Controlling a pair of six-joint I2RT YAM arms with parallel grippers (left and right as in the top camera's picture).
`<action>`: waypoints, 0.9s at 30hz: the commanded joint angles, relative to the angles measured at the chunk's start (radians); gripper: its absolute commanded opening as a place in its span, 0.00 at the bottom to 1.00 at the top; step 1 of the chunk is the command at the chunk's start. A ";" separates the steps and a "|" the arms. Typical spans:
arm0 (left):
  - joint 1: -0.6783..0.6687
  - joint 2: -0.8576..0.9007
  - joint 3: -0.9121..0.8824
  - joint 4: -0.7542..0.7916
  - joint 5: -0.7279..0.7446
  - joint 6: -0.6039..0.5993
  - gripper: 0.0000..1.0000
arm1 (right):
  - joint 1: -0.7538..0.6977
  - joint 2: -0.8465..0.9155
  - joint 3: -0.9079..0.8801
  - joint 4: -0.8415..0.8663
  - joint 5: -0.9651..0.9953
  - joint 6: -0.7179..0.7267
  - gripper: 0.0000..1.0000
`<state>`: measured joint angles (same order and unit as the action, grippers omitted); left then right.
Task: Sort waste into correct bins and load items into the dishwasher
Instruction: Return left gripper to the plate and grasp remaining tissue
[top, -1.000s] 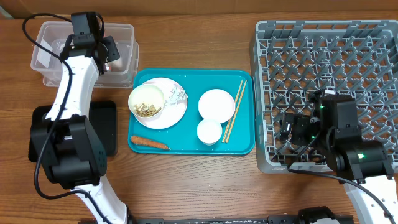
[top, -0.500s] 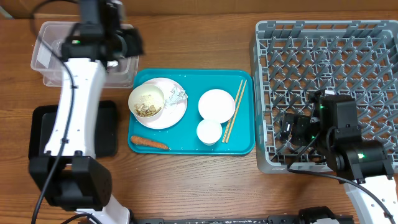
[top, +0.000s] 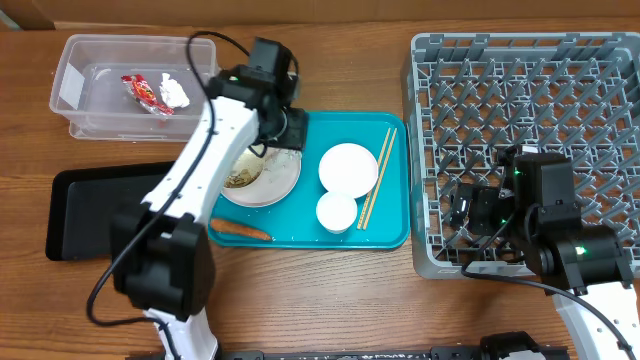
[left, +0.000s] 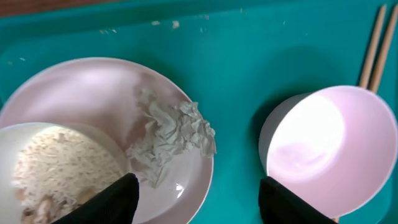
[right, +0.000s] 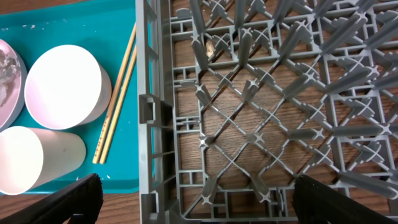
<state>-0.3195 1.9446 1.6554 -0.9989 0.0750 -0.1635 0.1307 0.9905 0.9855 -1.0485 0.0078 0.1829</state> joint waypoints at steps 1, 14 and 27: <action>-0.019 0.064 -0.006 -0.003 -0.026 0.037 0.64 | -0.004 -0.002 0.029 0.000 0.010 0.001 1.00; -0.022 0.173 -0.006 0.006 -0.015 0.036 0.48 | -0.004 -0.002 0.029 -0.005 0.010 0.001 1.00; -0.022 0.176 -0.006 0.012 -0.003 0.035 0.25 | -0.004 -0.002 0.029 -0.005 0.010 0.000 1.00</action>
<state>-0.3389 2.1036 1.6550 -0.9897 0.0673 -0.1314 0.1307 0.9905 0.9855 -1.0569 0.0078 0.1825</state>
